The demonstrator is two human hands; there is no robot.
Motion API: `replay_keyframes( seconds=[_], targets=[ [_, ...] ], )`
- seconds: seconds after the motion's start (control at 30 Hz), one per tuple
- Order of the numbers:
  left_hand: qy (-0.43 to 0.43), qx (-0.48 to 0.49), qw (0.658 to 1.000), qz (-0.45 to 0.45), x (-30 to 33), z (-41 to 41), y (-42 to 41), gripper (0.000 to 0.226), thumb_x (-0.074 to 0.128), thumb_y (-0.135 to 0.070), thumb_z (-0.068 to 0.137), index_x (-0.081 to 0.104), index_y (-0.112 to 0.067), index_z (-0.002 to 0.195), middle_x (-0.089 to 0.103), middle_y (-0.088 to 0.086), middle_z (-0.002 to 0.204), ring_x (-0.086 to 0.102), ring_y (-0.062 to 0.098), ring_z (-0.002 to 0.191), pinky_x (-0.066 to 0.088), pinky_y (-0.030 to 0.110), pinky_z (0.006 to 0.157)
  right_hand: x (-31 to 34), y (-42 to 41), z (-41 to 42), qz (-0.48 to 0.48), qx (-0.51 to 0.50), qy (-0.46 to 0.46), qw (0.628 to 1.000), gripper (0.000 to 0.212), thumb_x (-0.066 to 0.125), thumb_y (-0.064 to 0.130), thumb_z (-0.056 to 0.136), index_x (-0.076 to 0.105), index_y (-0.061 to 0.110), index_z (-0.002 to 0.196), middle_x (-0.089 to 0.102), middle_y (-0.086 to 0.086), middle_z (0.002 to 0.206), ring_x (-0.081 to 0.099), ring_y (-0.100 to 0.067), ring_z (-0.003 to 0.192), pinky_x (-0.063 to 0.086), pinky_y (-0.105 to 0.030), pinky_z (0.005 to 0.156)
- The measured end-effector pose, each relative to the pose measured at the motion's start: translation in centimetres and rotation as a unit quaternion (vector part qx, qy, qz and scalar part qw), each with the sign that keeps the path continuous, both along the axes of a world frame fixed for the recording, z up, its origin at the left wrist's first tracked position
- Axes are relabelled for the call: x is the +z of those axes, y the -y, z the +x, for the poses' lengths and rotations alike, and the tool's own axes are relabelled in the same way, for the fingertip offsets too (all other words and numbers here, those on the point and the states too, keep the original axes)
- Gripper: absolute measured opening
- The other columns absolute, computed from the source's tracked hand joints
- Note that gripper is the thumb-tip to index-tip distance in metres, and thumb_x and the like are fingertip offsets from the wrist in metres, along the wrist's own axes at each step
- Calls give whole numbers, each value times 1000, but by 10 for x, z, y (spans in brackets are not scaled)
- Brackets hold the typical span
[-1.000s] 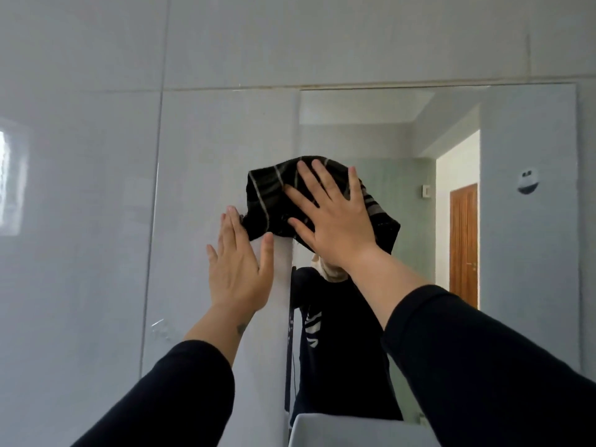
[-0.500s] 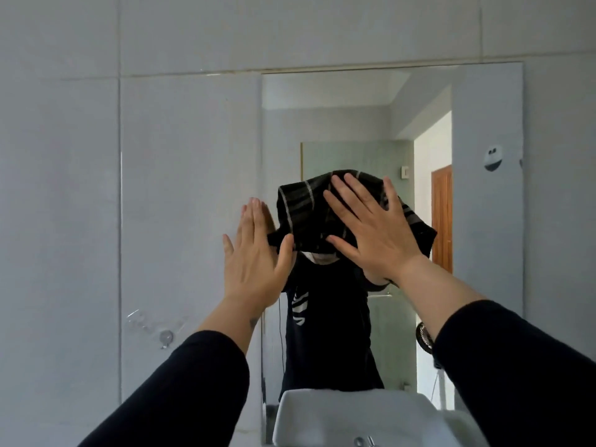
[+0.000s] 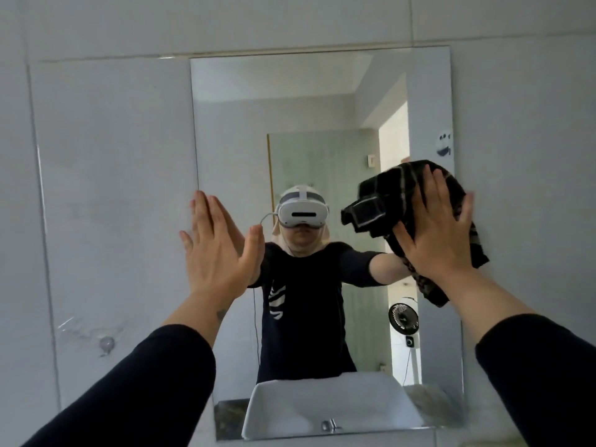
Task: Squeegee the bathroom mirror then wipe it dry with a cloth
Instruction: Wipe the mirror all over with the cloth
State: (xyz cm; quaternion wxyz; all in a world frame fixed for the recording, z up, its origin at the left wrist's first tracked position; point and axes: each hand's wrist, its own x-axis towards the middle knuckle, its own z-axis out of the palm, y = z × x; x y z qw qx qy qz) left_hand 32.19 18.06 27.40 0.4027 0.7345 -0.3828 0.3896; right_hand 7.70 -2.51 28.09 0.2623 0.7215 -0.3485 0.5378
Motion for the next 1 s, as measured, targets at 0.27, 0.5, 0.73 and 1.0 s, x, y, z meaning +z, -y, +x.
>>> replay_keyframes(
  seconds=[0.27,0.5,0.73,1.0],
  targets=[
    [24,-4,1000,13,-1,6,-7,95,27,-70,83,-4,-11,150,-15,4,159,-10,14,145,-2,44,117,-47,1,-10,23,-6,9,1000,71,21,52,92,10,17,153,11,-13,160,7,-28,148,6,-68,111],
    [67,-34,996,56,0,23,-32,87,13,-68,84,-4,-14,150,-9,-2,159,-11,8,144,-3,41,118,-19,-33,28,-43,1,-123,991,71,26,53,91,21,15,151,12,-9,161,6,-24,149,0,-64,111],
    [22,-64,997,40,-12,46,-61,72,4,-57,91,1,-17,151,-2,-3,160,-4,8,145,0,41,118,3,-86,104,-163,65,-256,951,66,32,47,92,28,16,150,15,-3,161,11,-20,148,5,-63,113],
    [-3,-53,997,53,-40,66,-86,75,2,-60,89,1,-19,151,-1,-4,160,-3,9,145,1,42,118,-18,-131,161,-215,122,-334,909,65,34,43,90,19,31,152,10,-1,162,6,-20,149,4,-62,114]
  ],
)
